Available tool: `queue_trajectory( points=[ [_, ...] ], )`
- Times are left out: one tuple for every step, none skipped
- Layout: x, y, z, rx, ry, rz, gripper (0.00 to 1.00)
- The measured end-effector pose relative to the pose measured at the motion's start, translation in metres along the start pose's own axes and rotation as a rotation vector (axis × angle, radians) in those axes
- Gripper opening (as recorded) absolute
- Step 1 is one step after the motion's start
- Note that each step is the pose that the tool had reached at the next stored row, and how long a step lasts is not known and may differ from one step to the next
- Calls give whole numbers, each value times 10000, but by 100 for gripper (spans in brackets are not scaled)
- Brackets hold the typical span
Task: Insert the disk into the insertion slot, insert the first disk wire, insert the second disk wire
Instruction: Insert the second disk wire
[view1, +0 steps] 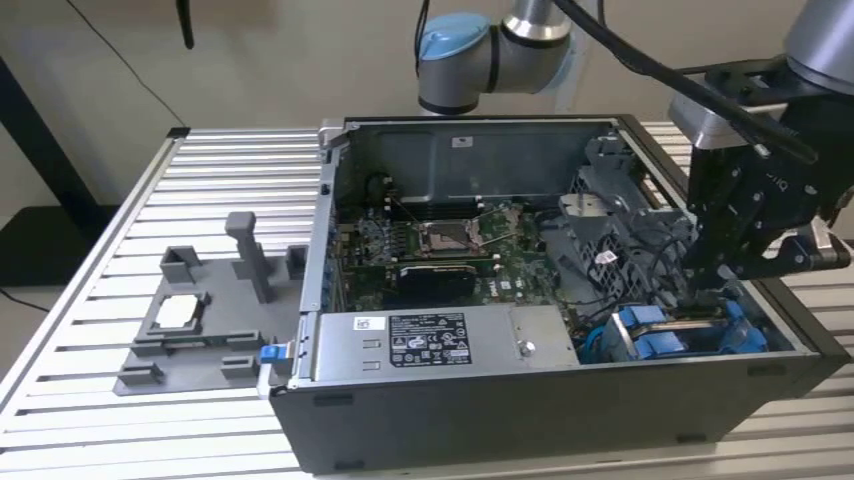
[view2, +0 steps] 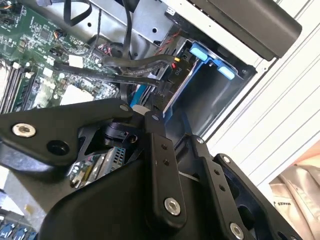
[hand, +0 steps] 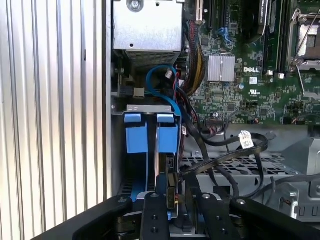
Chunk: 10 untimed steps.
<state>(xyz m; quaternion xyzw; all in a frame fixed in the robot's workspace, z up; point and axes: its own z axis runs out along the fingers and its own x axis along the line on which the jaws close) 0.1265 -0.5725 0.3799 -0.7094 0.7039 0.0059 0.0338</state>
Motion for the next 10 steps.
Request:
queue_trajectory(
  points=[
    [-1, -1, -20, 0, 0, 1, 30],
    [-2, -2, -43, 0, 0, 0, 30],
    [-4, -2, -61, 0, -1, 0, 30],
    [-3, -3, -65, 0, 0, 0, 30],
    [-3, -3, -64, 0, 0, 0, 30],
    [-3, -3, -64, 0, 1, 0, 30],
    [-3, -3, -65, 0, 6, 0, 30],
    [-4, -3, -65, 0, 9, 0, 30],
    [-3, -3, -65, 0, 10, 0, 30],
    [-3, -3, -65, 0, 12, 0, 30]
  ],
)
